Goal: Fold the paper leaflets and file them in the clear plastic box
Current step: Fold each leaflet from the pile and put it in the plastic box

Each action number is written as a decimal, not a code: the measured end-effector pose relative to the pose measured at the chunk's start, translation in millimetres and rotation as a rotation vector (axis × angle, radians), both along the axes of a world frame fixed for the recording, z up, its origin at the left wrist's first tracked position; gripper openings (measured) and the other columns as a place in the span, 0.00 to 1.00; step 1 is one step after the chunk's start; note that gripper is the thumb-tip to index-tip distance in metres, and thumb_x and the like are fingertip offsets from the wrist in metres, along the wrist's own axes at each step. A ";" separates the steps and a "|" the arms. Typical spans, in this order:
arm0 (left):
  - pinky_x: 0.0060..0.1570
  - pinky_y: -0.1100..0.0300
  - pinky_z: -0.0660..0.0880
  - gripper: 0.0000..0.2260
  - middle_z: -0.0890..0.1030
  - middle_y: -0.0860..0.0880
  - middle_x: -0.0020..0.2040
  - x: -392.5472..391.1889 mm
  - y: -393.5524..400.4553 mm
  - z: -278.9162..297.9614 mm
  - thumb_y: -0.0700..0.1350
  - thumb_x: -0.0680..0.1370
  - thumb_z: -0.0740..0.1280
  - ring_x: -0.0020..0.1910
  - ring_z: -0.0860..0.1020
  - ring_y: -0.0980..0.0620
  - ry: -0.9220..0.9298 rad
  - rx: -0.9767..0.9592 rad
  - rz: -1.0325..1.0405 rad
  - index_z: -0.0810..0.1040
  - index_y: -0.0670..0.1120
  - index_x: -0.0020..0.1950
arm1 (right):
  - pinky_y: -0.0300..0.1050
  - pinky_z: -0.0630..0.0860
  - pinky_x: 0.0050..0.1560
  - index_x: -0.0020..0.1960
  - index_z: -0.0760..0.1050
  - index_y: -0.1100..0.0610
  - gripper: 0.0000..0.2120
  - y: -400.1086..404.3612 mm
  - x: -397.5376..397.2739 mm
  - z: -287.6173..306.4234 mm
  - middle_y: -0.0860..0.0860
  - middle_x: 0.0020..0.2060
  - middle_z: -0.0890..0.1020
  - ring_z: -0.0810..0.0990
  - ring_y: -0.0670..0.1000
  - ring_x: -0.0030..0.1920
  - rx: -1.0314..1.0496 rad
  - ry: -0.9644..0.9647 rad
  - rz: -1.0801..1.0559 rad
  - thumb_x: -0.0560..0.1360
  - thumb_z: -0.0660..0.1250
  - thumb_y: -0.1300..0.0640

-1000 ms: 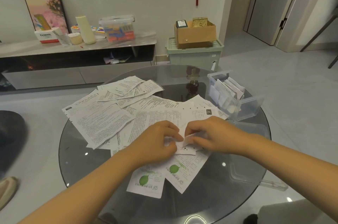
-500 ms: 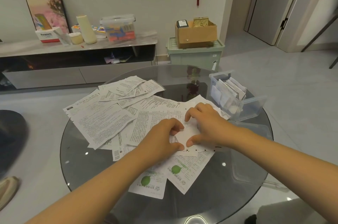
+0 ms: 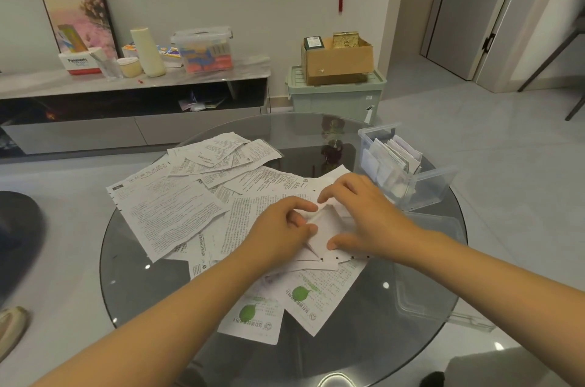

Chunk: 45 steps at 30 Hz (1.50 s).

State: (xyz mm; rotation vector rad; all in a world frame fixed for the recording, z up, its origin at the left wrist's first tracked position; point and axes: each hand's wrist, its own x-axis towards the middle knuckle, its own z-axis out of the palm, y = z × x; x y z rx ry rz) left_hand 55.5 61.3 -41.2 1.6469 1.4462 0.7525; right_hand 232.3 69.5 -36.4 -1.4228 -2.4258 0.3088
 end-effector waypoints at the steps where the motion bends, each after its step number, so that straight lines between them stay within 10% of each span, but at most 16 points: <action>1: 0.43 0.62 0.74 0.10 0.77 0.52 0.37 0.5 1.2 1.5 0.41 0.75 0.70 0.35 0.76 0.56 -0.090 -0.052 0.041 0.78 0.52 0.54 | 0.41 0.65 0.59 0.61 0.70 0.43 0.26 0.5 2.7 0.0 0.41 0.55 0.66 0.61 0.43 0.57 0.052 0.019 0.027 0.66 0.75 0.48; 10: 0.36 0.66 0.73 0.08 0.81 0.48 0.43 10.7 11.6 21.1 0.40 0.76 0.68 0.36 0.78 0.57 -0.653 -0.355 0.167 0.79 0.42 0.55 | 0.42 0.73 0.39 0.45 0.84 0.54 0.07 4.2 22.0 11.6 0.46 0.38 0.84 0.78 0.51 0.39 0.439 0.110 0.056 0.70 0.69 0.56; 24: 0.42 0.71 0.68 0.03 0.76 0.61 0.50 42.7 19.0 7.9 0.49 0.79 0.63 0.47 0.75 0.62 0.020 0.116 0.015 0.75 0.56 0.51 | 0.38 0.68 0.33 0.45 0.79 0.59 0.07 41.0 69.0 49.2 0.50 0.35 0.77 0.74 0.52 0.37 0.346 0.401 -0.616 0.76 0.63 0.61; 45: 0.41 0.75 0.64 0.08 0.76 0.56 0.57 51.0 22.6 -4.6 0.44 0.80 0.60 0.47 0.73 0.62 0.157 0.105 -0.011 0.75 0.55 0.54 | 0.44 0.75 0.35 0.46 0.82 0.64 0.09 65.7 84.4 49.6 0.59 0.42 0.83 0.78 0.57 0.38 -0.016 0.366 -0.709 0.72 0.62 0.65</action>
